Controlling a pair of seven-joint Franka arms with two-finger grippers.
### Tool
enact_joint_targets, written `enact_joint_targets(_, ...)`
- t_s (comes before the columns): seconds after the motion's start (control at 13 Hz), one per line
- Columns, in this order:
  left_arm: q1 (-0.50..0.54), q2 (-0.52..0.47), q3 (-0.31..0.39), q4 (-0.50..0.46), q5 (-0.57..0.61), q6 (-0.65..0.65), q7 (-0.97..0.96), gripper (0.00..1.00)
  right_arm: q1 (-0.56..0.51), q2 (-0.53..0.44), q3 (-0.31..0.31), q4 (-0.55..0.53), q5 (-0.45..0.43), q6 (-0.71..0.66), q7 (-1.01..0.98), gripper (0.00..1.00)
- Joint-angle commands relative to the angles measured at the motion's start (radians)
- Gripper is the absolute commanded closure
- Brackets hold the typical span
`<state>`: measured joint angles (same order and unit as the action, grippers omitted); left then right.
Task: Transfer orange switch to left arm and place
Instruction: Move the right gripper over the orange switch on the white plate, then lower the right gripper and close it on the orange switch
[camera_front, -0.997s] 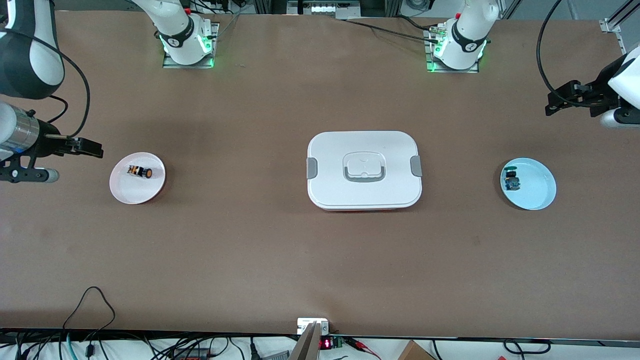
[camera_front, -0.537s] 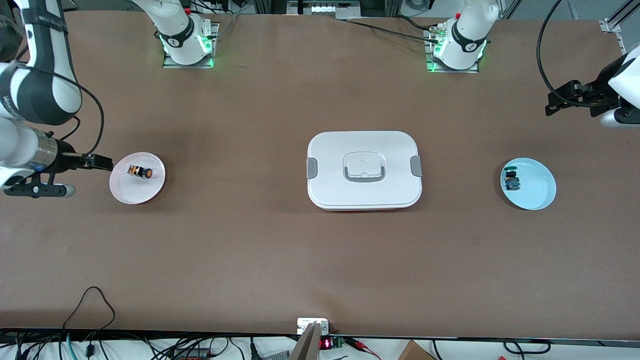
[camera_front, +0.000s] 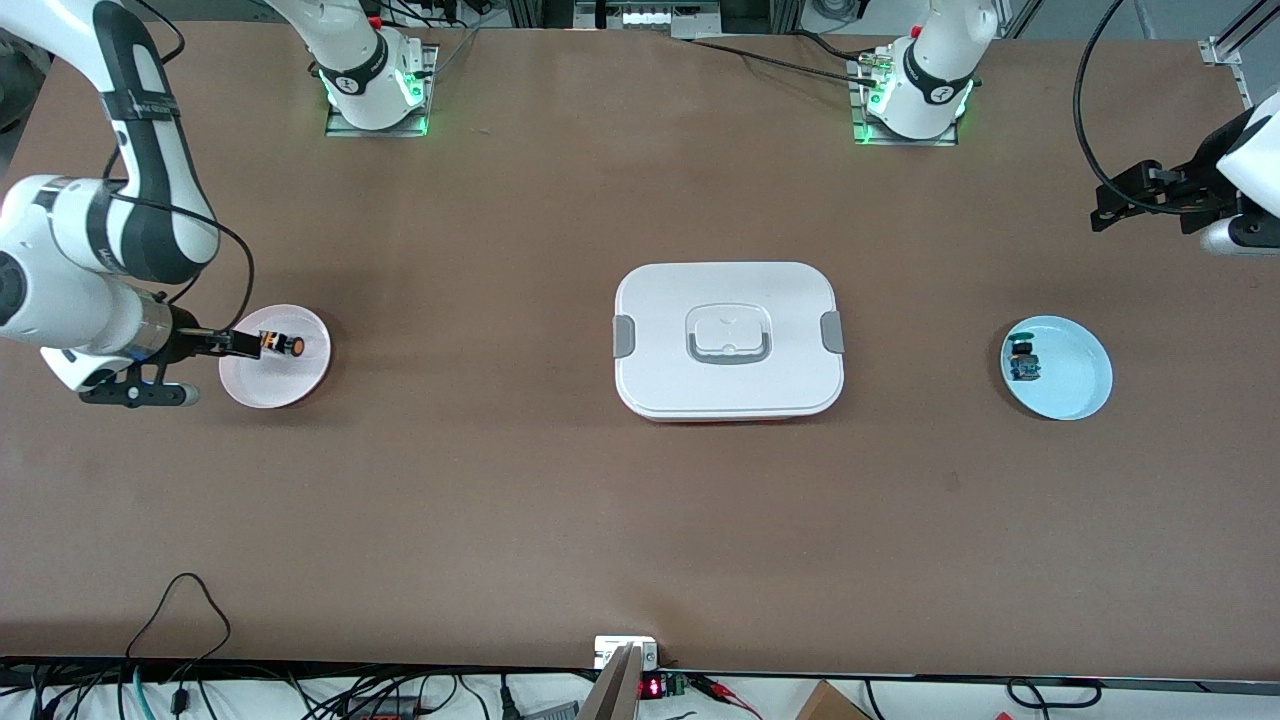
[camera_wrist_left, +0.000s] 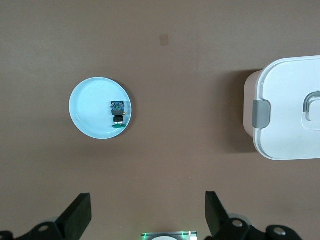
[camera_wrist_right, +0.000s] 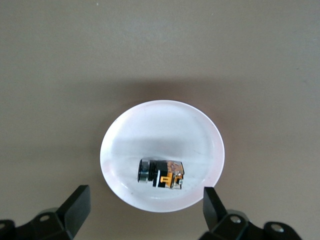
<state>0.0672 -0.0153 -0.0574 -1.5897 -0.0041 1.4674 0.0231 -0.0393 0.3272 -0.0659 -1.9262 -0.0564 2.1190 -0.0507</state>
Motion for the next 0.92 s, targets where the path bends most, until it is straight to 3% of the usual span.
enact_joint_targets(0.0,0.002,0.015,-0.002,0.037,-0.010,-0.025,-0.011,0.00,-0.008,-0.007,0.006,-0.112,-0.006,0.116,-0.008,0.00)
enact_joint_targets(0.84,0.002,0.015,-0.002,0.037,-0.011,-0.025,-0.011,0.00,-0.040,0.046,0.006,-0.203,0.006,0.242,0.067,0.00)
